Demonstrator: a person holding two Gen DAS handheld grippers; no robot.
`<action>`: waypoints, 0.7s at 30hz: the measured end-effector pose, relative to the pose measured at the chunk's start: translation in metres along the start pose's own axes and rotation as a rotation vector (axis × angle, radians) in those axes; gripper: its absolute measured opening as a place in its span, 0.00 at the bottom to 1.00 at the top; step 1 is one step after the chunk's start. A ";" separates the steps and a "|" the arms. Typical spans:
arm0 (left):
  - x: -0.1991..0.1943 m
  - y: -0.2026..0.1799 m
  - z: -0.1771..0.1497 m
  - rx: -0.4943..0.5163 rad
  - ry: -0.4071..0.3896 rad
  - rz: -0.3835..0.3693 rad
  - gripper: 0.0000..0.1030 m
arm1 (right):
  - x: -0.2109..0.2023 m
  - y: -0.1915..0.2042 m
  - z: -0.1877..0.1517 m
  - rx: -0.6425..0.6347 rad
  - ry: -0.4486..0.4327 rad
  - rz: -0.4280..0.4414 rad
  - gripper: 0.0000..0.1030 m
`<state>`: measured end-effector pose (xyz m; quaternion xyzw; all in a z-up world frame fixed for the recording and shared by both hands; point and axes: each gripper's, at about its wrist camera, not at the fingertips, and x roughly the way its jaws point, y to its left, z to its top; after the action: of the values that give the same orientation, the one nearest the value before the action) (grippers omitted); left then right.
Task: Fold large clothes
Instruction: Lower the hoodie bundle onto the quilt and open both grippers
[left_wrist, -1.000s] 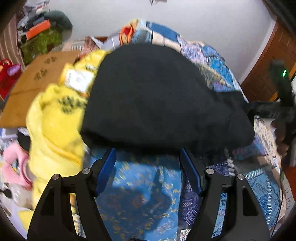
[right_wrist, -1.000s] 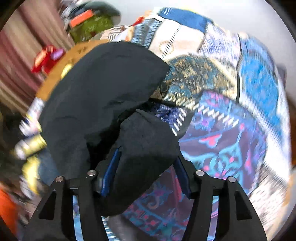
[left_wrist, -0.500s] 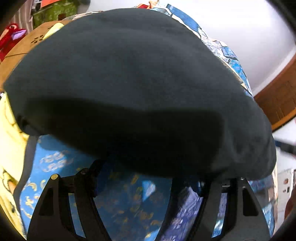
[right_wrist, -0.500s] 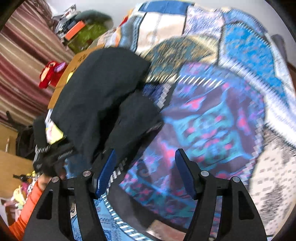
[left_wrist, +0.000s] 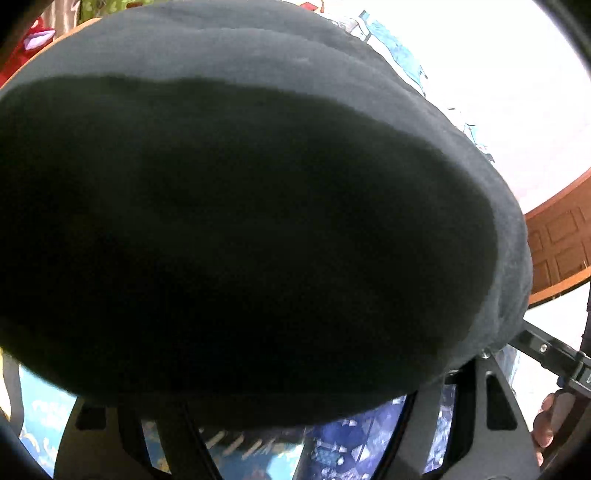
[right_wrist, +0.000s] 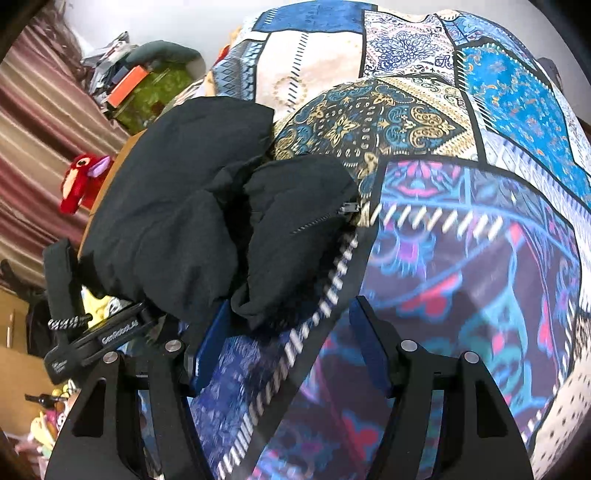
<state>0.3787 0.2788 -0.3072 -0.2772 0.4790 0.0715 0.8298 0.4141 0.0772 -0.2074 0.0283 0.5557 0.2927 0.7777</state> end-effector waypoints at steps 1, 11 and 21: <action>0.001 0.000 0.000 -0.004 -0.001 -0.001 0.71 | 0.001 -0.001 0.001 0.005 0.002 0.006 0.60; -0.059 0.008 -0.037 0.012 -0.010 0.020 0.71 | -0.060 0.022 -0.022 -0.115 -0.096 -0.046 0.60; -0.243 -0.049 -0.039 0.203 -0.377 0.080 0.71 | -0.221 0.085 -0.058 -0.269 -0.456 -0.038 0.60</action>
<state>0.2395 0.2527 -0.1006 -0.1548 0.3306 0.1065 0.9249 0.2805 0.0233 -0.0108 -0.0206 0.3224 0.3356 0.8849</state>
